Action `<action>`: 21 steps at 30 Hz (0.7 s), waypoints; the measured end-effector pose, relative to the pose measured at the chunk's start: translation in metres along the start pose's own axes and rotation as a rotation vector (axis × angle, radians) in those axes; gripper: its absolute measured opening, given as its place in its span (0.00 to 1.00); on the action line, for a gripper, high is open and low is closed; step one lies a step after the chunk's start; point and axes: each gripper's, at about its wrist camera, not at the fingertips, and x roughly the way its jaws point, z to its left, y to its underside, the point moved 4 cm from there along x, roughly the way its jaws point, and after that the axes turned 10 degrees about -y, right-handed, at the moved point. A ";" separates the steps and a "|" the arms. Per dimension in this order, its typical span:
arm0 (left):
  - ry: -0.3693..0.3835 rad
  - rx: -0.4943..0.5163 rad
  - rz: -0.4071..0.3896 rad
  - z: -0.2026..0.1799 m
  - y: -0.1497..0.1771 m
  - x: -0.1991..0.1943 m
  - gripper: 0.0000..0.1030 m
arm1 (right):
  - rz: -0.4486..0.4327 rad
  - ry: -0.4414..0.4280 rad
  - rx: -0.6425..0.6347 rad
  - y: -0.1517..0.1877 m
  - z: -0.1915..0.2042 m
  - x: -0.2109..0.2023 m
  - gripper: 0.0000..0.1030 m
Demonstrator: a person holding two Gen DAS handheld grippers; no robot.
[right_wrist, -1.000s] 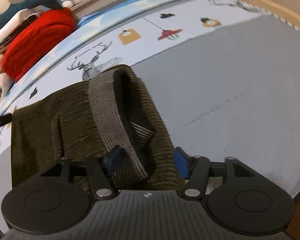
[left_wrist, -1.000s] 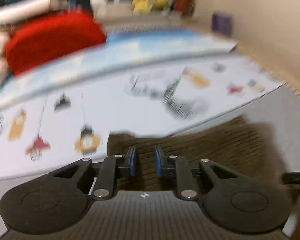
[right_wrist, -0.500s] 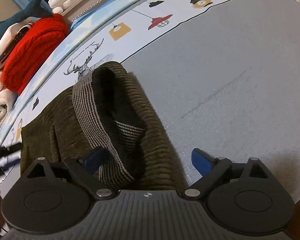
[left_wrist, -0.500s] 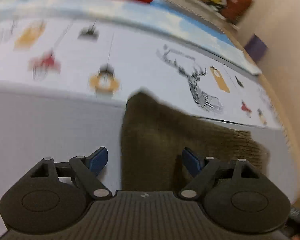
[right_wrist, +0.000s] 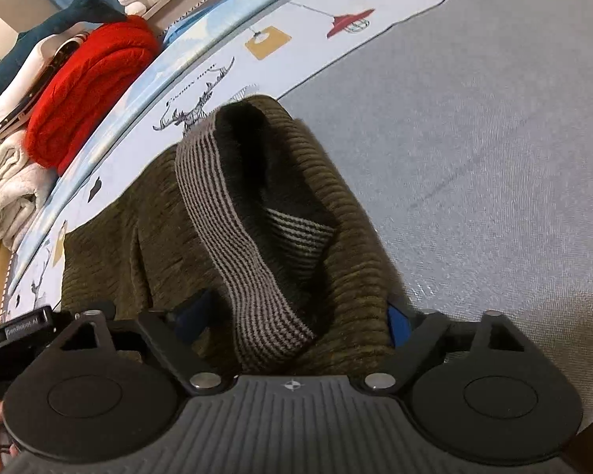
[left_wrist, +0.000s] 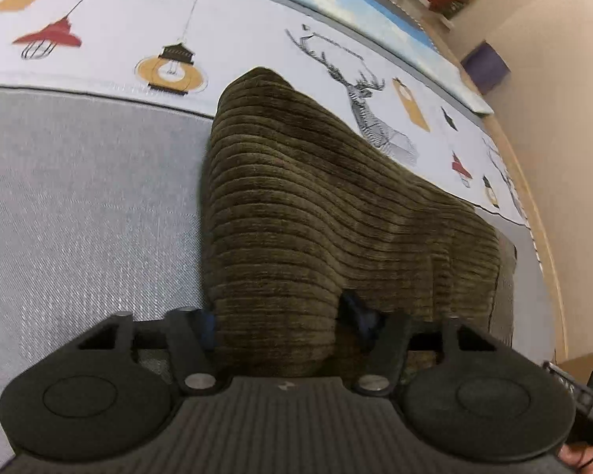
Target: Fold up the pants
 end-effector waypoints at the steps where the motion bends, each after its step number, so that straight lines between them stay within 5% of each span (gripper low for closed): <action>1: 0.012 0.009 -0.002 0.002 -0.001 -0.004 0.48 | -0.008 0.005 -0.006 0.000 0.004 0.000 0.75; 5: 0.021 0.066 -0.010 0.001 -0.011 -0.016 0.40 | -0.042 0.033 -0.029 0.001 0.022 -0.002 0.61; 11: -0.035 0.101 -0.016 0.024 -0.040 -0.029 0.39 | -0.042 0.014 -0.033 0.007 0.054 0.015 0.52; 16: -0.076 0.108 0.007 0.058 -0.065 -0.038 0.40 | 0.000 -0.028 -0.069 0.014 0.087 0.037 0.50; 21: -0.146 -0.019 0.160 0.098 -0.086 -0.035 0.51 | 0.063 -0.018 -0.095 0.015 0.114 0.061 0.59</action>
